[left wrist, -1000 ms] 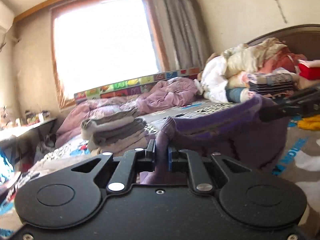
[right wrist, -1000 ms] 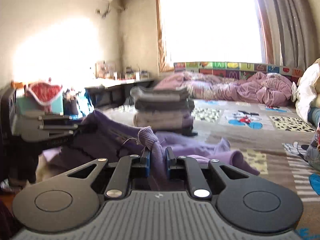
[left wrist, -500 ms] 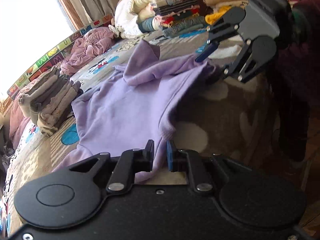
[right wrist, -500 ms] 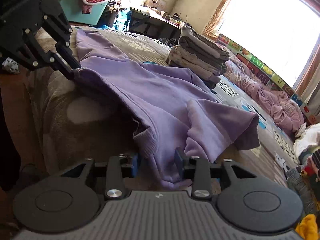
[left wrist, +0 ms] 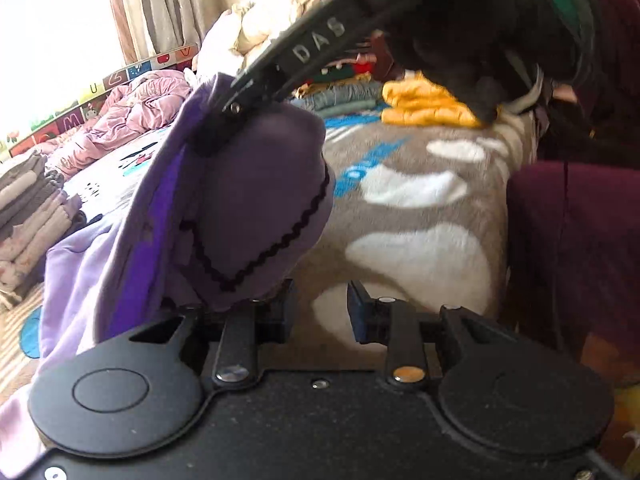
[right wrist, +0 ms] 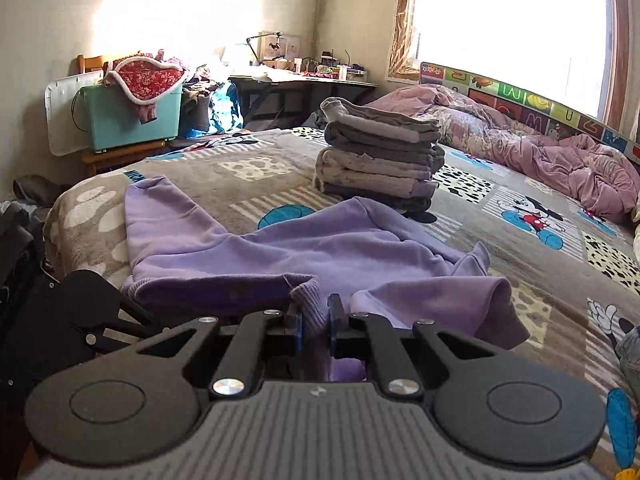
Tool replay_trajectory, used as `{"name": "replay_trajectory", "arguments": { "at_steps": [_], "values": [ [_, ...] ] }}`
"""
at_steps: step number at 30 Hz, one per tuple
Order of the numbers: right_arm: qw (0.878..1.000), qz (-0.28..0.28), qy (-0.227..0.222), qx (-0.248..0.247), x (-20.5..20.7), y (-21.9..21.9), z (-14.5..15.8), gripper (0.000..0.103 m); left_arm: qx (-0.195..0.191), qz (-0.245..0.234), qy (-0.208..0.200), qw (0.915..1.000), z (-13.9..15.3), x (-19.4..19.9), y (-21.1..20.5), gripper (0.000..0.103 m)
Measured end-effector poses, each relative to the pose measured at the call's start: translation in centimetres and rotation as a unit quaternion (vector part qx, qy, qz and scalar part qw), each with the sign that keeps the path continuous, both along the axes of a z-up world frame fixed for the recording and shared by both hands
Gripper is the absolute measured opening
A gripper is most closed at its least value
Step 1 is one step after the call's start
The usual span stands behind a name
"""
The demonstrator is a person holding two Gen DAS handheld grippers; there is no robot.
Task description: Fold clothes
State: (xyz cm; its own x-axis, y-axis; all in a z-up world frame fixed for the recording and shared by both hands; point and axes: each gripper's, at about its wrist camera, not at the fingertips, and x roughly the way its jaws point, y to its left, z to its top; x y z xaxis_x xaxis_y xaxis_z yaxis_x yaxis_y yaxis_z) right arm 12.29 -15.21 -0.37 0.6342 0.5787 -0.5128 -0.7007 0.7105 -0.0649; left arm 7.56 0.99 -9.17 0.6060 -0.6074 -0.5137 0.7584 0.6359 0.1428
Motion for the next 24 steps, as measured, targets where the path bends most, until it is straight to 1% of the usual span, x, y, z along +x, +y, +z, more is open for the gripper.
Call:
{"name": "replay_trajectory", "arguments": {
  "at_steps": [3,5,7,8,9,11,12,13,14,15,16,18,20,22,24],
  "values": [
    [1.0,0.011,0.005,0.008,0.2,0.1,0.1,0.013,-0.019,0.003,0.015,0.9997,-0.3,1.7,-1.4,0.027],
    [1.0,0.02,0.007,0.014,0.1,0.1,0.1,0.013,0.014,0.049,0.003,0.9987,-1.4,3.2,-2.8,0.027],
    [0.999,0.034,0.007,0.016,-0.4,0.1,-0.2,0.013,0.02,0.111,-0.026,0.9933,-2.1,5.2,-3.6,0.027],
    [0.999,0.039,0.009,0.018,-0.7,0.0,-0.5,0.013,0.024,0.141,-0.048,0.9886,-2.5,6.1,-3.9,0.027],
    [0.999,0.043,0.011,0.017,-1.0,0.1,-0.8,0.013,0.029,0.161,-0.067,0.9842,-2.9,6.6,-4.3,0.028],
    [0.999,0.043,0.012,0.016,-1.5,0.1,-1.2,0.013,0.034,0.171,-0.078,0.9815,-3.5,7.1,-4.8,0.028],
    [0.999,0.037,0.015,0.023,-1.5,-0.3,-1.5,0.012,0.04,0.174,-0.082,0.9805,-3.8,7.2,-5.1,0.028],
    [0.999,0.032,0.019,0.03,-1.6,-0.6,-1.8,0.012,0.059,0.163,-0.083,0.9814,-4.1,6.8,-5.5,0.028],
    [0.999,0.026,0.022,0.036,-1.6,-1.0,-2.1,0.012,0.077,0.15,-0.082,0.9822,-4.3,6.4,-5.8,0.031],
    [0.999,0.022,0.027,0.04,-1.7,-1.3,-2.4,0.012,0.095,0.126,-0.074,0.9847,-4.4,5.6,-5.8,0.037],
    [0.998,0.022,0.033,0.04,-2.0,-1.4,-2.9,0.012,0.112,0.104,-0.066,0.986,-4.4,4.8,-5.7,0.037],
    [0.998,0.031,0.045,0.038,-2.7,-1.5,-4.2,0.012,0.136,0.082,-0.053,0.9858,-3.9,3.0,-4.7,0.039],
    [0.998,0.042,0.044,0.012,-3.8,-1.1,-5.8,0.012,0.148,0.071,-0.034,0.9858,-3.5,1.5,-2.9,0.039],
    [0.998,0.054,0.039,-0.02,-5.0,-0.4,-7.6,0.013,0.145,0.069,-0.015,0.9869,-3.1,0.2,-0.9,0.039],
    [0.996,0.066,0.024,-0.062,-6.3,0.6,-9.4,0.013,0.136,0.079,-0.009,0.9875,-2.8,-0.8,0.5,0.04]
  ]
}}
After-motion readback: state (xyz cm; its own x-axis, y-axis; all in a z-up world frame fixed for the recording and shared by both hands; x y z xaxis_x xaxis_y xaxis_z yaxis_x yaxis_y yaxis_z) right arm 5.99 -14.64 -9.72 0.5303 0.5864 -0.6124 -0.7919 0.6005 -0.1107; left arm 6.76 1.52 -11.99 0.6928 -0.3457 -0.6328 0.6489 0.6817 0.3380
